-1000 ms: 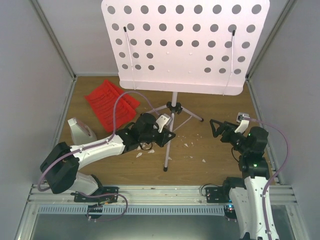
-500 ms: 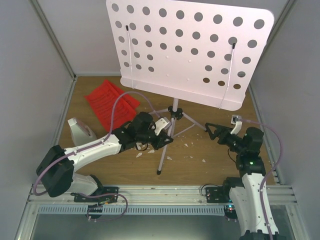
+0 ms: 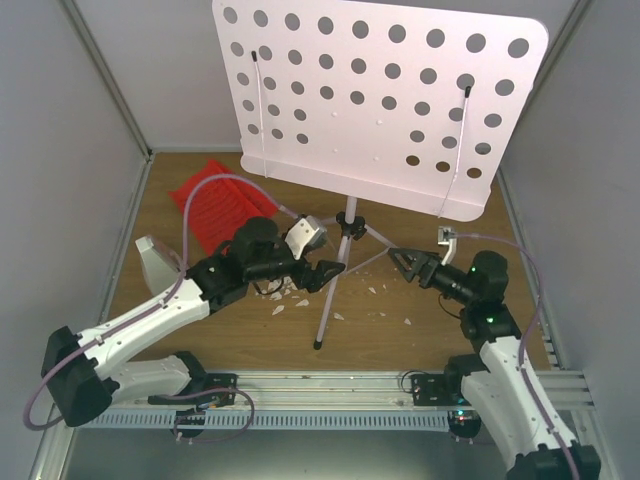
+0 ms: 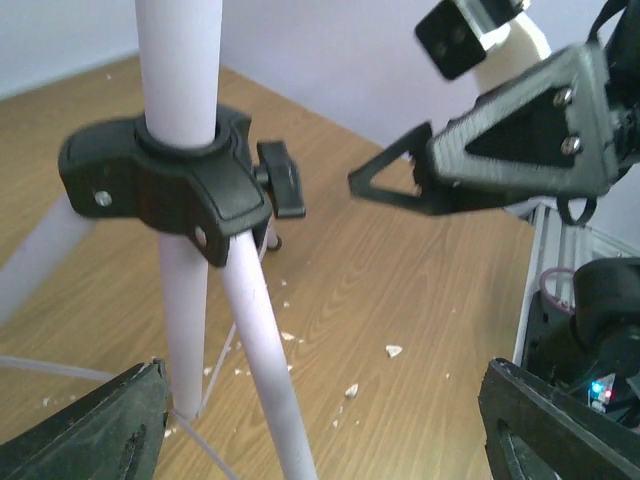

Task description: Pack up the instrument practice props

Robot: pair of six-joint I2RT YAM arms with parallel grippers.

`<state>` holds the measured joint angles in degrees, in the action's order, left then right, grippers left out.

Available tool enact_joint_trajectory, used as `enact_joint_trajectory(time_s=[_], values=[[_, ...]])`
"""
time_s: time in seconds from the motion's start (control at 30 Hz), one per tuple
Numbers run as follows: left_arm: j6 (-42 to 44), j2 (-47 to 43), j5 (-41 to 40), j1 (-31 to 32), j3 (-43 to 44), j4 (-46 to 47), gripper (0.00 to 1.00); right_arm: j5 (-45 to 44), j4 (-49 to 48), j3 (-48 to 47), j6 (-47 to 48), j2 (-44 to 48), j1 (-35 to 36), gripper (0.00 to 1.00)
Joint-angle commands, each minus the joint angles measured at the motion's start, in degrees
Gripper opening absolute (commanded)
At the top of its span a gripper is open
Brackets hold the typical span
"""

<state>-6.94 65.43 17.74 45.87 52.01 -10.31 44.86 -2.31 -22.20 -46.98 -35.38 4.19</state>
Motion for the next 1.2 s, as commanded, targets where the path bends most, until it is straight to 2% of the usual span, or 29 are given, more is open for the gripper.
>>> enact_joint_trajectory(time_s=[0.0, 0.1, 0.23, 0.4, 0.47, 0.6, 0.73, 0.87, 1.0, 1.17], values=[[-1.52, -0.35, 0.40, -0.51, -0.91, 6.09, 0.85, -3.75, -5.35, -3.41, -3.32, -2.03, 6.75, 0.89], [-3.24, 0.79, 3.69, -1.19, -1.80, 9.95, 0.85, -6.29, -8.34, -3.89, -5.61, -3.15, 11.22, 0.88], [-3.96, 1.76, 4.52, -2.43, -2.85, 12.12, 0.85, -9.99, -18.06, -2.30, -9.50, -6.44, 18.38, 0.83], [-3.67, 3.05, 4.34, -3.33, -3.53, 12.07, 0.81, -13.98, -17.21, -5.81, -6.43, -11.83, 24.22, 0.77], [-3.23, 3.65, 3.93, -3.33, -3.23, 11.41, 0.77, -15.25, -16.08, -7.00, -4.91, -12.86, 24.84, 0.73], [-2.42, 4.84, 4.75, -3.33, -2.32, 11.10, 0.76, -21.49, -13.08, -7.73, -4.31, -12.33, 24.99, 0.66], [-1.82, 6.85, 4.75, -3.31, -1.17, 9.14, 0.72, -24.73, -16.03, -6.79, -4.51, -12.10, 24.94, 0.64], [-1.92, 7.87, 5.27, -3.33, -0.95, 9.08, 0.62, -24.89, -17.89, -7.34, -4.11, -13.62, 25.00, 0.61], [-2.03, 8.84, 5.54, -3.34, -0.56, 8.54, 0.52, -24.08, -17.80, -8.47, -2.61, -14.30, 24.98, 0.52], [-1.62, 9.80, 5.76, -3.33, 0.15, 7.72, 0.44, -22.43, -16.60, -10.19, 0.23, -15.36, 25.00, 0.44]])
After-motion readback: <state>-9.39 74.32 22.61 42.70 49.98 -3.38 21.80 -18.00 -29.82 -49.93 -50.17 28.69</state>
